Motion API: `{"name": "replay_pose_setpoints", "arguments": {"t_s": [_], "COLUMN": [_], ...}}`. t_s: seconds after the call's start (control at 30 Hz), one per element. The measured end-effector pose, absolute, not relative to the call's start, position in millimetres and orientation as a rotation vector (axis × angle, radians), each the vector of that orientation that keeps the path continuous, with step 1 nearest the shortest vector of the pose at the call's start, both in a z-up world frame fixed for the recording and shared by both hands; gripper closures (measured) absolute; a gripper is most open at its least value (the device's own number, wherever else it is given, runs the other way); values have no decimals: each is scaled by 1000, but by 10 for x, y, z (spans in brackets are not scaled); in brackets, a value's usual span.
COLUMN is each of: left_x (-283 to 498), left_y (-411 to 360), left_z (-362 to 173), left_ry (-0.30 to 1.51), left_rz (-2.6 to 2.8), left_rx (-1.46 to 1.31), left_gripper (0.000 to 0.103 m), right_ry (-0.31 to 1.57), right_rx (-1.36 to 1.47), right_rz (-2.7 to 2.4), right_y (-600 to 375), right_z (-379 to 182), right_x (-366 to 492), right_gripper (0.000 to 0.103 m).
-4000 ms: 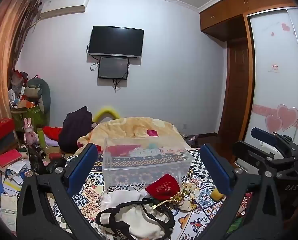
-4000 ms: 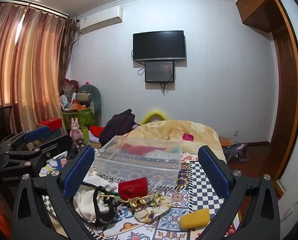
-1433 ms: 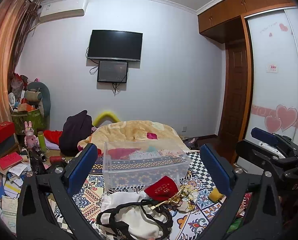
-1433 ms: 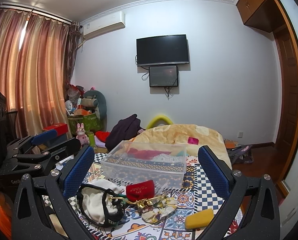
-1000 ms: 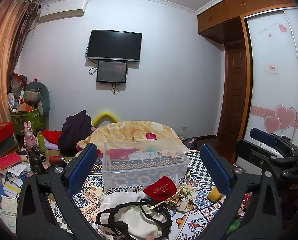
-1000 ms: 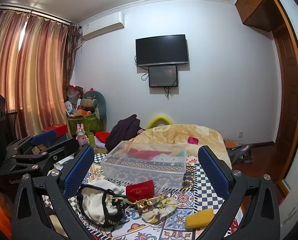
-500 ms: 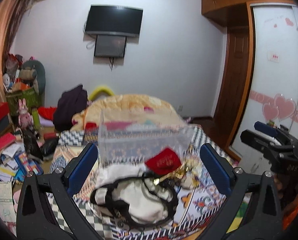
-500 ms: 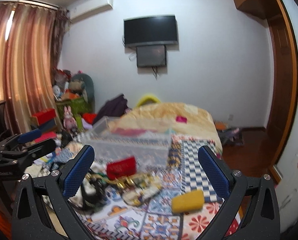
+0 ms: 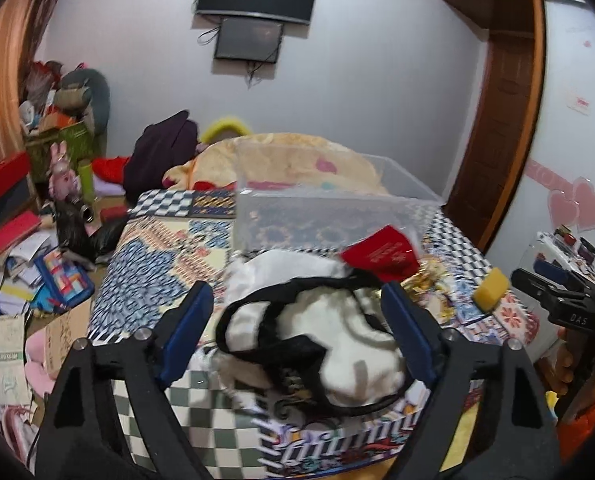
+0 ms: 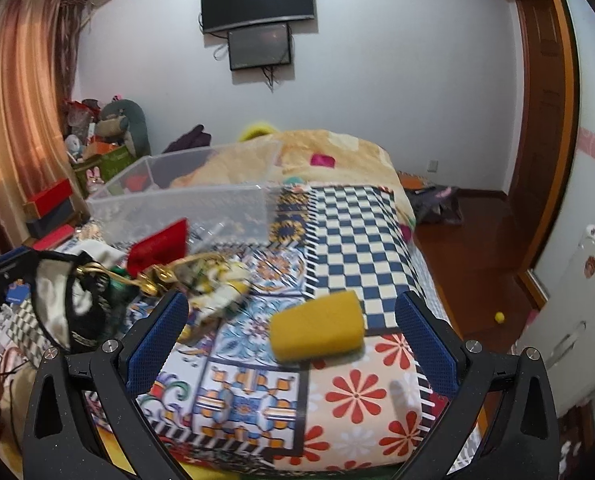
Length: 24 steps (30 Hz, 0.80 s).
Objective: Organize soft objects
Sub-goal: 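Grasp the white cloth bag with black strap with left tool while right tool grasps the yellow sponge, then carry both items over the clear box while right tool releases the sponge inside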
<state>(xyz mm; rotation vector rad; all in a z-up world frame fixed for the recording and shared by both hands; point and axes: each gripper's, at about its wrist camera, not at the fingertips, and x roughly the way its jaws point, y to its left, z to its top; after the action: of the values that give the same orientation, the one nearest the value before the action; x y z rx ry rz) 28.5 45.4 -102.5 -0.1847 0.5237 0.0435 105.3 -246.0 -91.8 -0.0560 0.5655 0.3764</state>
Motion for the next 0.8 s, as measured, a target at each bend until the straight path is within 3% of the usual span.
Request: {"name": "replay_pose_setpoints", "arguments": {"t_s": [0.33,0.43,0.5,0.8], "left_x": [394,391,382,332], "left_y": [512,486,481,474], "left_z": [-1256,-1261,-1256,-1082], "left_ry": [598,595,589,547], "left_rz": [28,35,40,23], "left_rx": [-192,-170,-164,-177], "left_gripper": [59,72,81,90], "right_ry": [650,669,687,637], "right_rx": [-67,-77,-78,-62], "right_rz": [355,356,358,392], "right_y": [-2495,-2471,-2476,-2452], "right_z": [-1176,-1245,-1279,-1148], "right_x": [1218,1259,1282,1204], "right_gripper": [13,26,43,45]}}
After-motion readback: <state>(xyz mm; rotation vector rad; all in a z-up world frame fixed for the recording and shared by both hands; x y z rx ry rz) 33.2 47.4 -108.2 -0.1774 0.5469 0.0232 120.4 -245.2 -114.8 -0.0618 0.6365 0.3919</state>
